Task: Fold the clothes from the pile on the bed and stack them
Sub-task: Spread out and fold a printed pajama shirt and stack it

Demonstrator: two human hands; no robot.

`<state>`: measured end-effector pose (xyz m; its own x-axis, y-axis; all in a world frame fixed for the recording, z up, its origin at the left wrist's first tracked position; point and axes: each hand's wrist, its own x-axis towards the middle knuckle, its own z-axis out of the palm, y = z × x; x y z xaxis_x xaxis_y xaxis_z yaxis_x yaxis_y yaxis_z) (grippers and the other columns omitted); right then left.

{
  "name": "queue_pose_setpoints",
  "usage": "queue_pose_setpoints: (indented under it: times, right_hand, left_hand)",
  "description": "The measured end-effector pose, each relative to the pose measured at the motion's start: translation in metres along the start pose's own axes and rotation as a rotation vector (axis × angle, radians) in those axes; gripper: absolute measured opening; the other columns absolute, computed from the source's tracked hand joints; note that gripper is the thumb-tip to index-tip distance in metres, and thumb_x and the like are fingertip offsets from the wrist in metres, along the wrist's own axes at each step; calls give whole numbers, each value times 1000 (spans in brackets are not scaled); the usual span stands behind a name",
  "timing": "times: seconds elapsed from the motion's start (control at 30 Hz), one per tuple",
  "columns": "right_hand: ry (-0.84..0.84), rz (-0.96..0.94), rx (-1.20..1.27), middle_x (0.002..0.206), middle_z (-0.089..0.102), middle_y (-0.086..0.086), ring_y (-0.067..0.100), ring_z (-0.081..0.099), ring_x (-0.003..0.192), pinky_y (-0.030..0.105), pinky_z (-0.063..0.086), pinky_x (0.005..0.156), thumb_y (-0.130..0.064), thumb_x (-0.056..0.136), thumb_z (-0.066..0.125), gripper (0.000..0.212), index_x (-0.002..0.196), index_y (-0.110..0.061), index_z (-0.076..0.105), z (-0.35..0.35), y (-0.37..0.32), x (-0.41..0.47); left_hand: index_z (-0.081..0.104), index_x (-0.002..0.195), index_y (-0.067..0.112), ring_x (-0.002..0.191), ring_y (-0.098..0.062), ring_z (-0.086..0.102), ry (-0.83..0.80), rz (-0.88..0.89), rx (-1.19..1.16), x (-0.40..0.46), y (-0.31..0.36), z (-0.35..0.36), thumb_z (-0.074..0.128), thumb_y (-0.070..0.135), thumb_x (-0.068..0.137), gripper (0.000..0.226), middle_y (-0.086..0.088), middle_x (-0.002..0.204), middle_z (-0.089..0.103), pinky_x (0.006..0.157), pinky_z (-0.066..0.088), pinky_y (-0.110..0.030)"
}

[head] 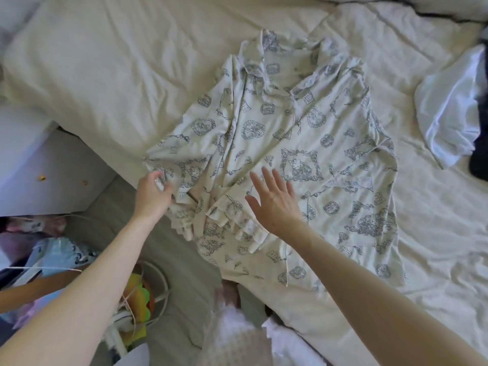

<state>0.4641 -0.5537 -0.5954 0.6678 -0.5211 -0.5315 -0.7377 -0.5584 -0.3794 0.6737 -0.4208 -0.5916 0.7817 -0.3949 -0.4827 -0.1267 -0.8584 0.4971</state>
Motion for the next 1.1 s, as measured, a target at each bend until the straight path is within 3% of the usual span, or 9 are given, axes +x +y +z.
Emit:
queue_pose_setpoints:
  times: [0.2, 0.3, 0.37, 0.43, 0.57, 0.73, 0.93, 1.0, 1.1]
  right_hand:
    - [75, 14, -56, 159, -10, 1, 23, -15, 145, 49, -7, 116, -43, 101, 26, 57, 151, -29, 3, -4, -39, 68]
    - [131, 38, -41, 160, -8, 1, 23, -12, 146, 48, -6, 115, -43, 100, 31, 57, 150, -31, 6, -3, -51, 92]
    - [126, 63, -61, 159, -11, 0, 23, -12, 146, 48, -8, 115, -44, 100, 33, 60, 151, -31, 5, -3, -57, 100]
    - [109, 67, -107, 158, -16, -1, 22, -15, 145, 47, -10, 114, -46, 99, 32, 63, 151, -31, -2, -3, -61, 105]
    - [103, 70, -113, 158, -17, -2, 19, -19, 144, 45, -14, 112, -48, 99, 29, 65, 150, -30, -6, -11, -73, 118]
    - [29, 21, -157, 160, -7, -2, 22, -12, 146, 50, -6, 115, -47, 98, 33, 59, 149, -31, 8, -17, -80, 139]
    - [-92, 23, -117, 160, -4, 0, 24, -7, 146, 52, -1, 115, -47, 97, 36, 60, 149, -29, 13, -23, -80, 147]
    - [-36, 29, 39, 159, 8, 2, 22, 3, 146, 48, 6, 116, -41, 99, 38, 52, 147, -25, 25, -29, -84, 143]
    - [170, 152, 490, 142, 47, 5, 19, 44, 129, 30, 33, 105, -29, 100, 43, 39, 136, -15, 49, -35, -89, 120]
  left_hand:
    - [41, 138, 11, 125, -26, 43, 36, 104, 19, 87, 14, -18, 63, 29, 89, 57, -12, 137, 43, 105, 36, -42]
    - [61, 104, 11, 90, -24, 59, -139, 145, 80, 108, 13, -18, 62, 35, 88, 29, -6, 97, 64, 75, 46, -30]
    - [59, 84, 10, 60, -10, 51, -115, 161, -47, 116, 10, -27, 58, 31, 91, 22, 2, 67, 52, 53, 37, -19]
    - [54, 79, 8, 45, 1, 43, -50, 147, -177, 126, 7, -43, 55, 26, 93, 23, 3, 60, 41, 42, 31, -10]
    - [50, 77, 9, 59, -15, 44, 95, 136, -273, 153, 5, -80, 51, 24, 95, 23, -2, 64, 41, 57, 35, -28]
    - [60, 76, 17, 58, -4, 40, 200, 128, -313, 185, 15, -101, 55, 20, 92, 17, 7, 66, 48, 55, 33, -15]
    - [50, 62, 11, 51, -12, 34, 226, 110, -214, 186, 26, -103, 54, 27, 93, 34, 3, 53, 40, 52, 31, -24]
    - [38, 53, 15, 48, -13, 30, 199, 145, -160, 169, 39, -101, 51, 27, 95, 45, 2, 49, 33, 45, 26, -18]
    - [42, 55, 17, 47, -8, 34, 107, 163, -211, 131, 60, -88, 51, 24, 96, 42, 6, 50, 38, 45, 27, -15]
